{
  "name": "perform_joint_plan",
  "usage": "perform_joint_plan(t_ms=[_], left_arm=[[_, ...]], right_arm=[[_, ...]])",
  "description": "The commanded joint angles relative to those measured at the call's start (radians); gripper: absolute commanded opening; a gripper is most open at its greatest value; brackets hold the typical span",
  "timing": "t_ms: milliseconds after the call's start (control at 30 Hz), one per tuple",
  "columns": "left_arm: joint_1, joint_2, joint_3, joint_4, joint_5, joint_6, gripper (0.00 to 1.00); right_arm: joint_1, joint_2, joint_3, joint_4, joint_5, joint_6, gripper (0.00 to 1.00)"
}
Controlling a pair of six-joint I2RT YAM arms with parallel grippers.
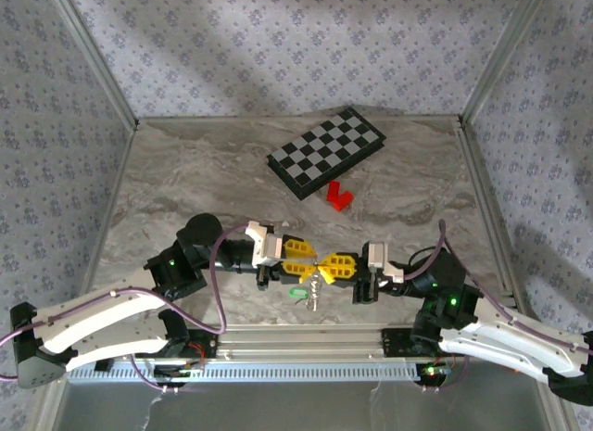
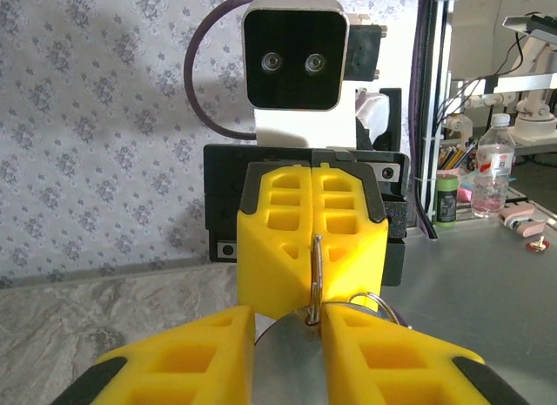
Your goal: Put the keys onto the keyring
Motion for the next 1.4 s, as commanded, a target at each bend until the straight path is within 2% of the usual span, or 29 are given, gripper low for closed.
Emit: perform_joint_plan(t_ms=[0,567,767,867,1000,1033,1100,1133,1367], left_arm=[[-0.011,0.008,0.062,0.052,0.026,-0.012,0.23],[-0.01,0.013,0.08,0.032,0.041,-0.014,0.23],[-0.01,0.019,0.093,0.021,0.047,-0.008,0.13],[-0.01,0.022,0.102,-0.004,0.046,0.001,0.0],[-0.009,0.015,0.109,-0.035,0.031,0.015,0.0],[-0.01,0.012,0.109,-0.046,0.028,0.019,0.03],[-0.01,0.001,0.106,-0.057,0.018,0.024,0.18],[-0.01,-0.006,0.102,-0.059,0.013,0.023,0.2],[-0.009,-0.019,0.08,-0.054,0.007,0.017,0.18]], right_arm=[[-0.003,0.003,0.004,0.008,-0.001,-0.009,0.0],[-0.008,0.006,0.004,-0.014,0.007,-0.021,0.0],[-0.012,0.018,0.012,-0.022,0.012,-0.027,0.0],[-0.012,0.02,0.014,-0.021,0.011,-0.029,0.0],[-0.013,0.018,0.015,-0.014,0.003,-0.027,0.0],[-0.013,0.016,0.014,-0.013,0.0,-0.025,0.0],[-0.015,0.009,0.013,-0.004,-0.004,-0.02,0.0],[-0.015,0.005,0.011,0.003,-0.009,-0.016,0.0],[-0.017,-0.017,0.002,0.035,-0.03,0.011,0.0]])
